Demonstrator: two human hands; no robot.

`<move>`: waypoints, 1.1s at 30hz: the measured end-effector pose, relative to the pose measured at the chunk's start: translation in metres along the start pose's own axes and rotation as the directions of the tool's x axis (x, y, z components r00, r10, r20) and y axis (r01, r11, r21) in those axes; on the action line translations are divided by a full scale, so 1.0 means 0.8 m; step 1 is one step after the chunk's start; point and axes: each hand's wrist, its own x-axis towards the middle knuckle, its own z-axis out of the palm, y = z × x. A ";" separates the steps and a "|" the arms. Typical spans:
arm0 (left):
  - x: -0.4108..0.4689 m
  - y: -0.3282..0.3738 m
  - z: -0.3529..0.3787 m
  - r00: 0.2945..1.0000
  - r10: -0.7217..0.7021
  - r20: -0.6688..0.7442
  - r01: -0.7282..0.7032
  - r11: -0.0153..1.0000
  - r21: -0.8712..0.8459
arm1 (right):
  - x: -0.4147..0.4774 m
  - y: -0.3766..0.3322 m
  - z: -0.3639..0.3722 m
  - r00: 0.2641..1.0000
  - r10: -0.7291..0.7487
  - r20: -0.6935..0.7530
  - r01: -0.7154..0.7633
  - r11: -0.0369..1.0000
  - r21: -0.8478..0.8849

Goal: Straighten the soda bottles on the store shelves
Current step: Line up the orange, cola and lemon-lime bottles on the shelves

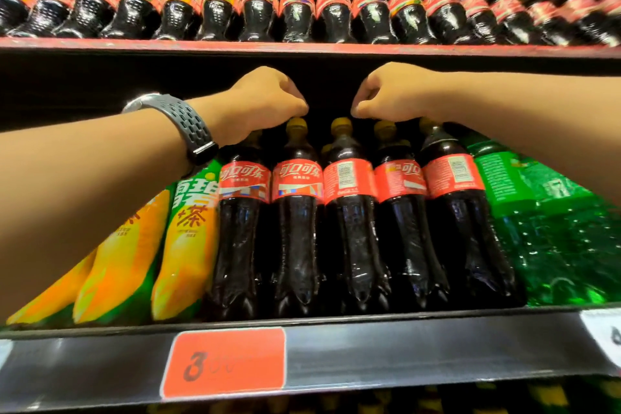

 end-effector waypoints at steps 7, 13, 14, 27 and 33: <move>0.011 0.034 0.039 0.997 0.008 0.079 -0.013 0.998 0.067 | -0.010 0.048 -0.003 0.999 0.010 0.032 -0.008 0.997 -0.079; 0.009 0.039 0.064 0.996 -0.047 0.076 0.029 0.974 0.223 | -0.014 0.065 0.006 1.000 0.016 0.018 -0.015 0.998 -0.053; 0.008 0.039 0.065 0.997 -0.055 0.053 0.042 0.975 0.218 | -0.014 0.066 0.007 1.000 0.020 0.021 -0.019 0.999 -0.037; 0.019 0.039 0.080 0.988 -0.130 -0.087 0.138 0.986 0.092 | -0.012 0.080 0.023 1.000 0.016 -0.025 -0.013 0.992 0.123; 0.019 0.041 0.078 0.987 -0.155 -0.040 0.155 0.988 0.000 | -0.003 0.084 0.019 1.000 -0.019 -0.022 0.022 0.992 0.125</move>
